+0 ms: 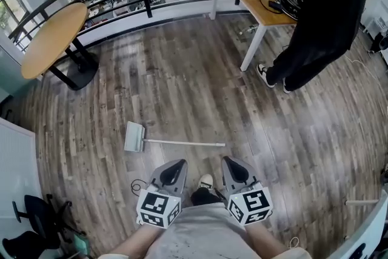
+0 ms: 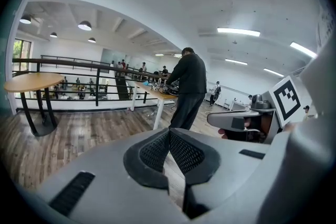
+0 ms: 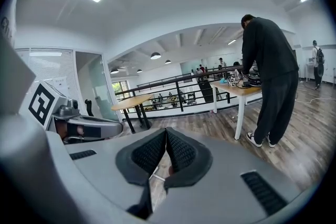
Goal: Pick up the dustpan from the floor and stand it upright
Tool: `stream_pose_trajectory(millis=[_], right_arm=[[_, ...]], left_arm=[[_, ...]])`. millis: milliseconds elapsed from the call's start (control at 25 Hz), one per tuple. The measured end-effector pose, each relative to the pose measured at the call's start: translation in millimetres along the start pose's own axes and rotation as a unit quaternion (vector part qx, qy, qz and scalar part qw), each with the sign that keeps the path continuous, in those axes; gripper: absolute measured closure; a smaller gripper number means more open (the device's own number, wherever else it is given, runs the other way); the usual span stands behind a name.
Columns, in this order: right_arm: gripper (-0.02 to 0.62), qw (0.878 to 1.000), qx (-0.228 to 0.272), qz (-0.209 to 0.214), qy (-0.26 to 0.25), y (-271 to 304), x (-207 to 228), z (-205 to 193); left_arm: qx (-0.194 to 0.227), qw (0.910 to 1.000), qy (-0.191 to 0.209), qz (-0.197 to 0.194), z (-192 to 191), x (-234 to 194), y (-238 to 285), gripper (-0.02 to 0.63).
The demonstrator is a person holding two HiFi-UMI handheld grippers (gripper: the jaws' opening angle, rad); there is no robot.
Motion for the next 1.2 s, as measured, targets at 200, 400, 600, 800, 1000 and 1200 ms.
stream_pose_trajectory(millis=[200,400,600,800,1000,1200], right_arm=[[0.571,1.000,-0.009,0.014,0.008,10,27,-1],[0.571,1.000,-0.020,0.013,0.020,26,33,3],[0.571,0.999,-0.022,-0.002,0.029,51,25,10],[0.571,0.999,-0.017,-0.027,0.039,68,19,17],[0.571,0.997,-0.023,-0.050,0.050,85,11,21],[0.571,0.996,-0.022,-0.073,0.050,87,11,22]], left_arm=[[0.002,0.9999,-0.008,0.007,9,12,26,0.583],[-0.014,0.9997,-0.017,0.008,12,2,36,0.583],[-0.023,0.9996,-0.015,-0.008,20,-27,45,0.584],[-0.030,0.9991,-0.001,-0.030,31,-52,50,0.583],[-0.032,0.9983,0.003,-0.048,36,-74,53,0.584],[-0.044,0.9973,0.002,-0.058,32,-84,59,0.584]])
Point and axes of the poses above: the fingertips, and each gripper's own axes: y forward along the fingers, x to its right, z out of its top, the point moved 9 cm from there along -y, backward along the fingers
